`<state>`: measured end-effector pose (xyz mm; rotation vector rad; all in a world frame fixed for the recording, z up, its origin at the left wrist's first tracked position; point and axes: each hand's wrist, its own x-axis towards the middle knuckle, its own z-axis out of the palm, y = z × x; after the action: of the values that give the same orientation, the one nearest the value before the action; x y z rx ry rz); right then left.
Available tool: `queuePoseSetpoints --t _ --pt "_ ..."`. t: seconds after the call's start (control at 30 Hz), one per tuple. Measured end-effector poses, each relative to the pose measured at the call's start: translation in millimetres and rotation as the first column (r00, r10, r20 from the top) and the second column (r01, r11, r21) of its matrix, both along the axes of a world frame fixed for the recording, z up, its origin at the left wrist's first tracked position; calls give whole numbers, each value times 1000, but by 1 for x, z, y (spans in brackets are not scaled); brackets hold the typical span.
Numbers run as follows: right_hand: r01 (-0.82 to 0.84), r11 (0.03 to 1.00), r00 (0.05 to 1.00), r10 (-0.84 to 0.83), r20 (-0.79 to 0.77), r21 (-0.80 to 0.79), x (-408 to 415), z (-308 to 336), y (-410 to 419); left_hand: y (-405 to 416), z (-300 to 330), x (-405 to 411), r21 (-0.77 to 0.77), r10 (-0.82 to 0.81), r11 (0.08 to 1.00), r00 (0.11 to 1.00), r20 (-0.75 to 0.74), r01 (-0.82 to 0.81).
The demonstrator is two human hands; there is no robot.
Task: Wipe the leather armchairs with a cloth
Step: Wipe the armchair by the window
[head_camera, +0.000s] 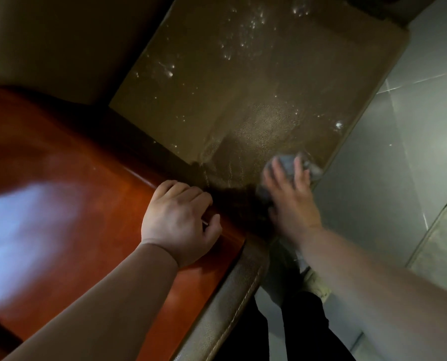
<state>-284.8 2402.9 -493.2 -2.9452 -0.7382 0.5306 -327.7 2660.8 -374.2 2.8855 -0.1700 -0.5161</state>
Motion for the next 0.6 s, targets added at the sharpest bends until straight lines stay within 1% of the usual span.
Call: queuePoseSetpoints --t 0.07,0.1,0.13,0.17,0.2,0.27,0.3,0.33,0.37,0.43,0.5,0.53,0.6 --pt "-134 989 988 137 -65 55 -29 3 -11 0 2 0 5 -1 1000 1000 -22 2" --pt "-172 979 980 181 -79 109 -27 5 -19 0 3 -1 3 -1 1000 1000 -25 1" --pt "-198 972 975 209 -74 129 -14 5 -25 1 3 -1 3 1 1000 1000 -22 -1" --pt "-193 974 977 202 -64 119 4 5 -30 1 2 -1 4 2 1000 1000 -22 -2" --pt "-141 986 987 147 -62 89 25 4 -32 1 2 -2 5 0 1000 1000 -24 0" --pt "65 997 997 -63 -53 31 62 5 -30 0 1 -2 4 1 1000 1000 -23 -1" --pt "163 986 985 -161 -57 21 69 5 -23 0 1 -2 4 5 1000 1000 -23 -5" --pt "228 974 972 -226 -67 22 66 6 -13 0 2 -2 4 9 1000 1000 -28 -8" --pt "256 966 965 -253 -68 32 54 6 -4 0 2 -1 4 10 1000 999 -36 -10" --pt "225 974 971 -221 -95 33 16 6 7 -2 4 1 12 13 1000 998 -54 -13" --pt "116 993 987 -117 -114 -13 -10 1 2 -3 4 2 30 31 999 998 -52 -29" --pt "58 998 993 -60 -97 -19 -6 -1 -4 -3 4 1 37 35 999 998 -46 -33" --pt "-14 1000 1000 14 -22 -19 25 -7 -21 -3 0 0 45 32 999 998 -54 -29"
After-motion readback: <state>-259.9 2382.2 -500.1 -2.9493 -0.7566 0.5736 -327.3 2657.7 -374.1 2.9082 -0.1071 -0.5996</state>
